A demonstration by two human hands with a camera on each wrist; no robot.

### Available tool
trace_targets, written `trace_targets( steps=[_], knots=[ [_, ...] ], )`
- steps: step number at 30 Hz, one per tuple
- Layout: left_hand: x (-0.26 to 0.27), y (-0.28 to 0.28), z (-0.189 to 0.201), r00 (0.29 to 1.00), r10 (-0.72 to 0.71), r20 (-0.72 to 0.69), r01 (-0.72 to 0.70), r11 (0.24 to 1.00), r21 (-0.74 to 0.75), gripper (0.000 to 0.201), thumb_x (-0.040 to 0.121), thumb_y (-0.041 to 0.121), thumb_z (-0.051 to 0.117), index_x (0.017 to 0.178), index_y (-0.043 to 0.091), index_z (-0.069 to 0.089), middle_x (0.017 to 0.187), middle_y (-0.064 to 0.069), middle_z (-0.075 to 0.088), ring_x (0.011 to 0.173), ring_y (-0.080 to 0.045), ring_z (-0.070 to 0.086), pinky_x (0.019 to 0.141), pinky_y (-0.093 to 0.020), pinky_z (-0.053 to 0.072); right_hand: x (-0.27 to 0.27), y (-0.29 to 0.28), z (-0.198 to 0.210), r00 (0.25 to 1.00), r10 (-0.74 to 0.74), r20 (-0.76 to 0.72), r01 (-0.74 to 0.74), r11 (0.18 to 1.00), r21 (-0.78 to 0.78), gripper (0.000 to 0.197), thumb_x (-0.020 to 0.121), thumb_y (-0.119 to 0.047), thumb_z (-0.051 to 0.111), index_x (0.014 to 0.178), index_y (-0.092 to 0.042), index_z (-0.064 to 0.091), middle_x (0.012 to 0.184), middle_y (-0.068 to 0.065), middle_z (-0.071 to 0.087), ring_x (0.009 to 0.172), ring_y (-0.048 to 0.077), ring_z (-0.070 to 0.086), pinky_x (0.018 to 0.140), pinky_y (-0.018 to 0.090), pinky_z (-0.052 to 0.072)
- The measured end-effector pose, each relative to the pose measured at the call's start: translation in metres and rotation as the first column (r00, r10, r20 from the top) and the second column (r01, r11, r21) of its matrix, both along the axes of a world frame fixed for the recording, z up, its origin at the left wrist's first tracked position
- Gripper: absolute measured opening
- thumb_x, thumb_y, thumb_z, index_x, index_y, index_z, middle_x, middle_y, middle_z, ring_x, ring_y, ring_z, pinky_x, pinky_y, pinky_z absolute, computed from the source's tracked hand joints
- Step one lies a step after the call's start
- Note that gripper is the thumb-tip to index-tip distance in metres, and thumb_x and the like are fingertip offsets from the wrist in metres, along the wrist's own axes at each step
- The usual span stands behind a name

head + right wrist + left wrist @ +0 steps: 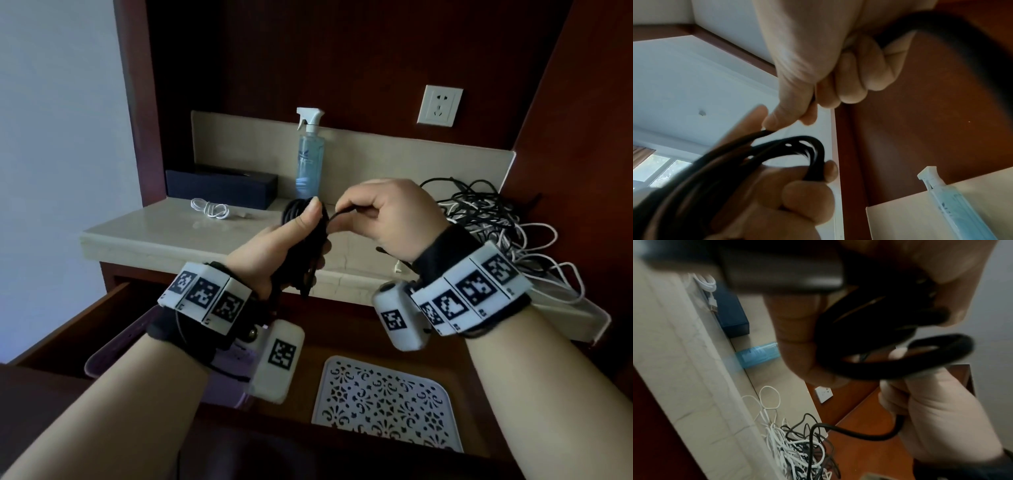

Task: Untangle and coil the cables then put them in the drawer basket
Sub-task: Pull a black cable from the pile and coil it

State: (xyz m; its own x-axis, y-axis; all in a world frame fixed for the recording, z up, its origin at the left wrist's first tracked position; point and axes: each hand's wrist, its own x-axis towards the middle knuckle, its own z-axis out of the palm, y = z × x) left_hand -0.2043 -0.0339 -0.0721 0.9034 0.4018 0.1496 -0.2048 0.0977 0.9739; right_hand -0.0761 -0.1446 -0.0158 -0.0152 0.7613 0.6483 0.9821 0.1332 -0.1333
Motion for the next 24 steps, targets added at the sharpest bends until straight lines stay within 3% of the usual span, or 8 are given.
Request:
trace_targets(
  steps=[2, 4, 7, 10, 13, 16, 20, 24],
  knots=[
    [-0.001, -0.004, 0.001, 0.995, -0.102, -0.015, 0.102, 0.995, 0.001, 0.077, 0.040, 0.066, 0.082, 0.093, 0.016, 0.057, 0.071, 0.001, 0.050, 0.056, -0.009, 0.045, 0.047, -0.019, 0.037, 0.002, 0.003, 0.000, 0.999, -0.023, -0.023, 0.023, 1.000, 0.005, 0.019, 0.077, -0.043, 0.066, 0.077, -0.024, 0.069, 0.064, -0.014, 0.053, 0.067, 0.010, 0.053, 0.061, 0.031, 0.044],
    [-0.001, -0.007, 0.001, 0.986, -0.165, -0.039, 0.166, 0.986, 0.025, 0.073, 0.039, 0.047, 0.089, 0.094, 0.015, 0.053, 0.070, 0.001, 0.047, 0.057, -0.009, 0.042, 0.047, -0.019, 0.036, 0.002, 0.004, 0.001, 0.999, -0.033, -0.041, 0.034, 0.999, 0.004, 0.019, 0.077, -0.044, 0.066, 0.076, -0.026, 0.069, 0.062, -0.015, 0.053, 0.066, 0.007, 0.054, 0.062, 0.032, 0.045],
    [-0.001, -0.008, 0.003, 0.984, -0.158, -0.079, 0.162, 0.985, 0.055, 0.048, 0.052, 0.020, 0.077, 0.093, 0.012, 0.054, 0.073, -0.003, 0.047, 0.058, -0.011, 0.044, 0.046, -0.020, 0.038, 0.005, 0.005, 0.002, 0.996, -0.038, -0.087, 0.039, 0.999, 0.004, 0.013, 0.075, -0.043, 0.071, 0.072, -0.030, 0.069, 0.056, -0.018, 0.053, 0.062, 0.003, 0.051, 0.059, 0.029, 0.042],
    [0.003, -0.005, 0.003, 0.982, -0.168, -0.080, 0.171, 0.985, 0.021, 0.050, 0.046, 0.005, 0.068, 0.095, 0.009, 0.057, 0.073, -0.004, 0.053, 0.056, -0.012, 0.049, 0.045, -0.023, 0.042, 0.008, 0.006, 0.003, 0.991, -0.052, -0.126, 0.053, 0.999, 0.003, 0.018, 0.073, -0.044, 0.071, 0.071, -0.027, 0.069, 0.057, -0.014, 0.055, 0.062, 0.007, 0.051, 0.060, 0.031, 0.043],
    [0.008, -0.005, 0.000, 0.974, -0.220, -0.046, 0.219, 0.975, -0.037, 0.051, 0.043, 0.010, 0.063, 0.094, 0.008, 0.056, 0.070, -0.004, 0.053, 0.055, -0.014, 0.049, 0.046, -0.026, 0.043, 0.010, 0.009, 0.004, 0.985, -0.067, -0.161, 0.071, 0.997, 0.016, 0.019, 0.071, -0.046, 0.071, 0.067, -0.030, 0.062, 0.057, -0.015, 0.051, 0.059, 0.005, 0.049, 0.059, 0.029, 0.042],
    [0.010, -0.003, -0.002, 0.967, -0.256, -0.007, 0.255, 0.965, -0.058, 0.049, 0.046, 0.012, 0.059, 0.095, 0.008, 0.054, 0.072, -0.006, 0.051, 0.058, -0.017, 0.047, 0.048, -0.028, 0.044, 0.013, 0.011, 0.007, 0.980, -0.027, -0.198, 0.039, 0.998, 0.056, 0.016, 0.078, -0.037, 0.069, 0.073, -0.024, 0.060, 0.061, -0.016, 0.050, 0.056, 0.001, 0.047, 0.057, 0.018, 0.037],
    [0.008, 0.007, -0.003, 0.948, -0.288, 0.131, 0.310, 0.931, -0.192, 0.045, 0.051, 0.007, 0.051, 0.095, 0.009, 0.049, 0.074, -0.005, 0.047, 0.058, -0.016, 0.044, 0.046, -0.024, 0.042, 0.031, 0.004, 0.009, 0.967, -0.093, -0.238, 0.108, 0.993, 0.049, 0.012, 0.091, -0.026, 0.056, 0.092, -0.016, 0.063, 0.081, 0.012, 0.064, 0.072, 0.021, 0.056, 0.070, 0.031, 0.043],
    [0.005, 0.020, -0.003, 0.934, -0.273, 0.232, 0.323, 0.921, -0.218, 0.057, 0.043, 0.015, 0.069, 0.096, 0.008, 0.050, 0.074, -0.005, 0.048, 0.058, -0.015, 0.046, 0.045, -0.024, 0.042, 0.045, -0.013, 0.000, 0.956, -0.131, -0.261, 0.091, 0.983, -0.157, 0.019, 0.097, -0.023, 0.044, 0.107, -0.020, 0.059, 0.078, 0.000, 0.062, 0.080, 0.015, 0.062, 0.077, 0.028, 0.048]
  ],
)
